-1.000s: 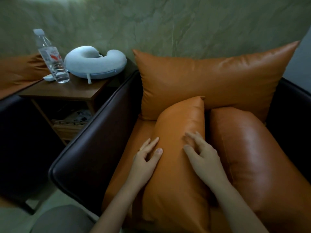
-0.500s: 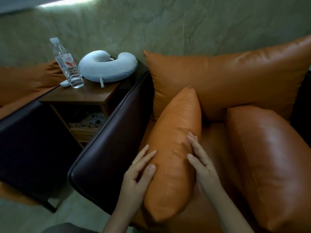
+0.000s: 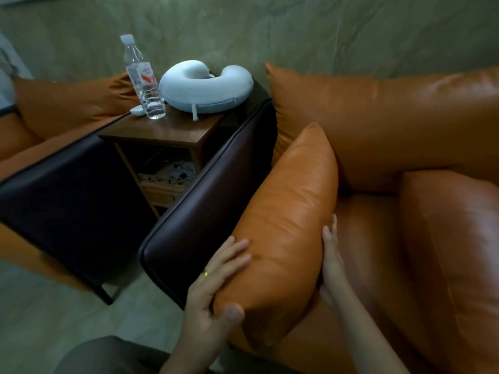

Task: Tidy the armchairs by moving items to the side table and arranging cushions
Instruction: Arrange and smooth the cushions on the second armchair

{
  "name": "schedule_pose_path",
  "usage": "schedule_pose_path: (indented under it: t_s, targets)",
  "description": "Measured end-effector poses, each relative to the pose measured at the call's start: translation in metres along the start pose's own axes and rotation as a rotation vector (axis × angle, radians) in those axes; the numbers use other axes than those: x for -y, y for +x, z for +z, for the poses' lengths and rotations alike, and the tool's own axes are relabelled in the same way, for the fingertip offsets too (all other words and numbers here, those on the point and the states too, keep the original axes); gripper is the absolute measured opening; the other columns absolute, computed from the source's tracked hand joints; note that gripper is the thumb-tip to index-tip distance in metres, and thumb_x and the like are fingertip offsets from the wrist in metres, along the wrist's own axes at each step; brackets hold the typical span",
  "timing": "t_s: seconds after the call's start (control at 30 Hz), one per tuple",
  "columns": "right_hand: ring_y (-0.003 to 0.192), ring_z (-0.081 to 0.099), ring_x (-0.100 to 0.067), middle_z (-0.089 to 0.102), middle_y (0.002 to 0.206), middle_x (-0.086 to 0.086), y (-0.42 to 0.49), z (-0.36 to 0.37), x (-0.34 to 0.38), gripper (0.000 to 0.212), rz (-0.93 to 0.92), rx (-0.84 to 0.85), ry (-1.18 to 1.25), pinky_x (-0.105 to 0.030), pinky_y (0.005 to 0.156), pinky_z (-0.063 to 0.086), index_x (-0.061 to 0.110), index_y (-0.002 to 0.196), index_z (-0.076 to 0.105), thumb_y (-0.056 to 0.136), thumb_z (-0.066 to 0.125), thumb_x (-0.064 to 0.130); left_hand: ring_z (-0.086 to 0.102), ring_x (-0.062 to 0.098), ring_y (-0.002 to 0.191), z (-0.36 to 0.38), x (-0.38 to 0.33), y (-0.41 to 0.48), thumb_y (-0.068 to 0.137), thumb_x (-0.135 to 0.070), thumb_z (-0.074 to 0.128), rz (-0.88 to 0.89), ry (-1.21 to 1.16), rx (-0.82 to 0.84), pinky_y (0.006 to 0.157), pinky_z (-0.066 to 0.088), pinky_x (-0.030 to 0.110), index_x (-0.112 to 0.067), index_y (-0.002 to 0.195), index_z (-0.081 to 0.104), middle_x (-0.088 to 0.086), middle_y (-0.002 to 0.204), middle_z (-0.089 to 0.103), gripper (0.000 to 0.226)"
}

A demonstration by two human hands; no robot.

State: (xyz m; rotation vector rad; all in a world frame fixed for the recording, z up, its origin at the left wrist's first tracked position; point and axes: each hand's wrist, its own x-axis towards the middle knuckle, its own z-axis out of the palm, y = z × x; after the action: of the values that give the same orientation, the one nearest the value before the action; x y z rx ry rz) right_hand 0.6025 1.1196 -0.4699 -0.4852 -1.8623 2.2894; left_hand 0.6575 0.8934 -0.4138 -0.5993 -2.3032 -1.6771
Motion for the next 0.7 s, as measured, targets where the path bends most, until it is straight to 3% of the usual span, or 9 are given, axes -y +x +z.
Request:
schedule_pose_path:
  t_s: [0.1, 0.2, 0.33, 0.5, 0.6, 0.7]
  targets:
    - [0.147, 0.027, -0.016, 0.020, 0.163, 0.011, 0.008, 0.023, 0.002, 0.077, -0.091, 0.027, -0.092, -0.046, 0.117, 0.030, 0.061, 0.150, 0.016, 0.083, 0.052, 0.072, 0.059, 0.011, 0.126, -0.008, 0.003, -0.003, 0.087, -0.057, 0.065, 0.115, 0.191, -0.194, 0.102, 0.048, 0.039, -0.028, 0.112, 0.074, -0.015, 0.130, 0.066, 0.039]
    - [0.153, 0.009, -0.014, -0.001, 0.166, 0.017, 0.020, 0.050, 0.006, 0.071, -0.148, 0.150, -0.331, -0.050, 0.123, 0.016, 0.069, 0.144, 0.020, 0.082, 0.053, 0.076, 0.064, 0.007, 0.115, -0.028, 0.012, 0.005, 0.084, -0.046, 0.069, 0.058, 0.397, -0.313, 0.098, 0.052, 0.034, -0.026, 0.107, 0.074, -0.018, 0.122, 0.067, 0.031]
    - [0.154, 0.010, -0.017, 0.001, 0.168, 0.013, 0.042, 0.054, 0.015, 0.068, -0.129, 0.114, -0.362, -0.047, 0.121, 0.017, 0.063, 0.148, 0.020, 0.089, 0.053, 0.068, 0.060, 0.003, 0.117, -0.033, 0.018, 0.012, 0.083, -0.053, 0.067, 0.042, 0.510, -0.250, 0.103, 0.047, 0.028, -0.023, 0.107, 0.077, -0.016, 0.122, 0.066, 0.039]
    - [0.152, 0.011, -0.009, 0.003, 0.167, 0.016, 0.019, 0.048, 0.002, 0.075, -0.113, 0.084, -0.319, -0.033, 0.112, 0.018, 0.054, 0.154, 0.014, 0.088, 0.048, 0.069, 0.047, 0.015, 0.133, -0.007, 0.018, -0.009, 0.077, -0.053, 0.070, 0.034, 0.492, -0.507, 0.107, 0.041, 0.030, -0.025, 0.108, 0.070, 0.000, 0.140, 0.054, 0.042]
    - [0.143, 0.010, 0.002, 0.000, 0.165, 0.024, -0.016, 0.049, -0.019, 0.079, -0.108, 0.064, -0.283, -0.034, 0.112, 0.017, 0.062, 0.150, 0.009, 0.083, 0.045, 0.082, 0.027, 0.024, 0.144, 0.017, 0.019, -0.029, 0.066, -0.066, 0.069, -0.044, 0.527, -0.497, 0.107, 0.035, 0.048, -0.037, 0.116, 0.060, 0.004, 0.156, 0.030, 0.059]
    - [0.139, 0.011, 0.005, 0.002, 0.164, 0.026, -0.027, 0.056, -0.025, 0.082, -0.113, 0.025, -0.266, -0.035, 0.112, 0.019, 0.066, 0.147, 0.009, 0.075, 0.041, 0.086, 0.021, 0.037, 0.143, 0.024, 0.031, -0.027, 0.059, -0.077, 0.069, -0.098, 0.653, -0.377, 0.108, 0.032, 0.062, -0.045, 0.129, 0.049, -0.002, 0.161, 0.014, 0.079]
